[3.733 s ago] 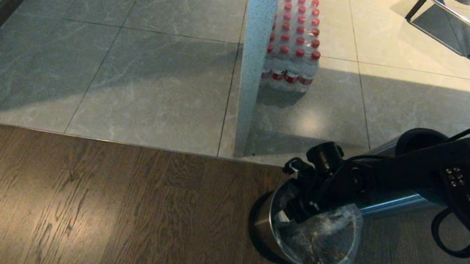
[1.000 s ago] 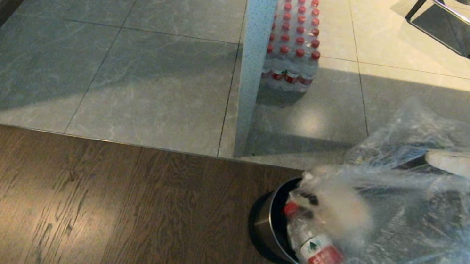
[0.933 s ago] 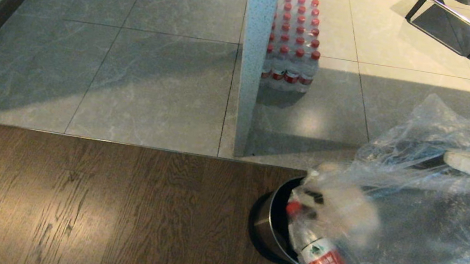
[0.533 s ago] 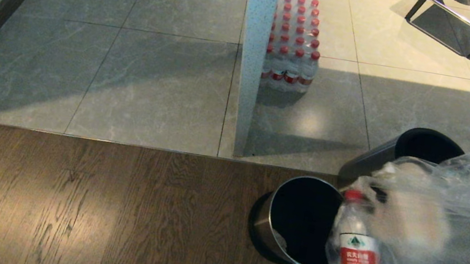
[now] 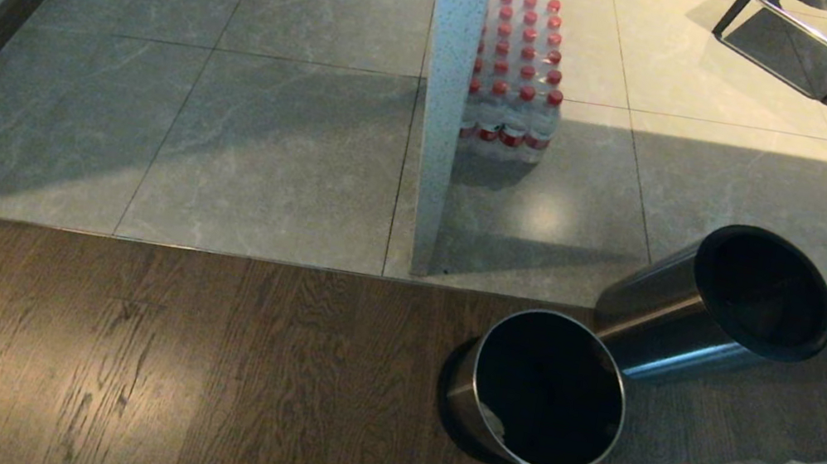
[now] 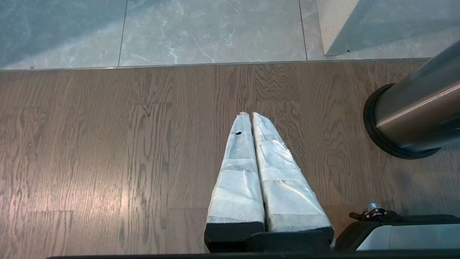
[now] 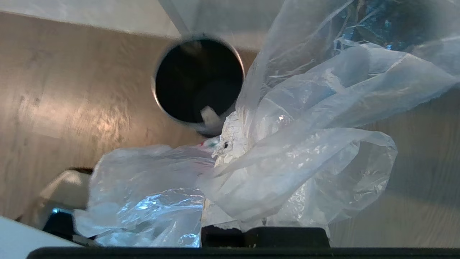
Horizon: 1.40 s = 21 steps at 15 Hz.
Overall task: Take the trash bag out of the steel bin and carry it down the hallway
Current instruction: Put the trash bag at the door
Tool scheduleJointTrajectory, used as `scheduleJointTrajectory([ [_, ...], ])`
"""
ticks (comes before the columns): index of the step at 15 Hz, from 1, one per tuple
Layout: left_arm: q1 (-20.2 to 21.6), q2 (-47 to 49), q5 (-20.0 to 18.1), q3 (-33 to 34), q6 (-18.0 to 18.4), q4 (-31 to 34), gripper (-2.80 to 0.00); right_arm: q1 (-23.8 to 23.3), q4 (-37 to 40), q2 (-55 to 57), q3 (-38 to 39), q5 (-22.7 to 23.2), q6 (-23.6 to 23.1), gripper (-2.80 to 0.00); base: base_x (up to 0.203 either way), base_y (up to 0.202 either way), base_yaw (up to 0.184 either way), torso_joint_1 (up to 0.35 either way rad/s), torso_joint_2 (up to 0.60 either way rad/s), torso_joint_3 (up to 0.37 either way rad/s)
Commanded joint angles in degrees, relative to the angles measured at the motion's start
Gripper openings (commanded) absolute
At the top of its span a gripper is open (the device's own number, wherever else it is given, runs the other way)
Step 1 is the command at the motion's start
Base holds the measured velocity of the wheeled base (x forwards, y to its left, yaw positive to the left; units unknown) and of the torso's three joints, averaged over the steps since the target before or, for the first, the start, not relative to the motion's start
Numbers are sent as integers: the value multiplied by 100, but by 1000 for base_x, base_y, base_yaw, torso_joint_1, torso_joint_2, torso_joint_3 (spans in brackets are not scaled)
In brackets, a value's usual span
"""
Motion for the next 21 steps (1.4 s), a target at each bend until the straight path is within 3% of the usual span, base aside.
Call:
scheduleJointTrajectory([
  [1,0,2,0,0,-2,0,-280,-32,-108,-622,743,-175,72,-280,0,0,0,0,0,0],
  [4,0,2,-4,0,-2,0,-280,-119,-978,-638,1898,58,-89,-280,0,0,0,0,0,0],
  [6,0,2,0,0,-2,0,-280,-497,-1498,-635,2485,244,-156,-280,0,0,0,0,0,0],
  [8,0,2,0,0,-2,0,-280,-516,-1755,-636,3040,234,-179,-280,0,0,0,0,0,0],
  [10,0,2,0,0,-2,0,-280,-545,-2492,-633,3460,195,-188,-280,0,0,0,0,0,0],
  [16,0,2,0,0,-2,0,-280,-1063,-2354,-787,3505,39,-235,-280,0,0,0,0,0,0],
  [21,0,2,-8,0,-2,0,-280,-1115,-2051,-2320,3482,7,1,-280,0,0,0,0,0,0],
])
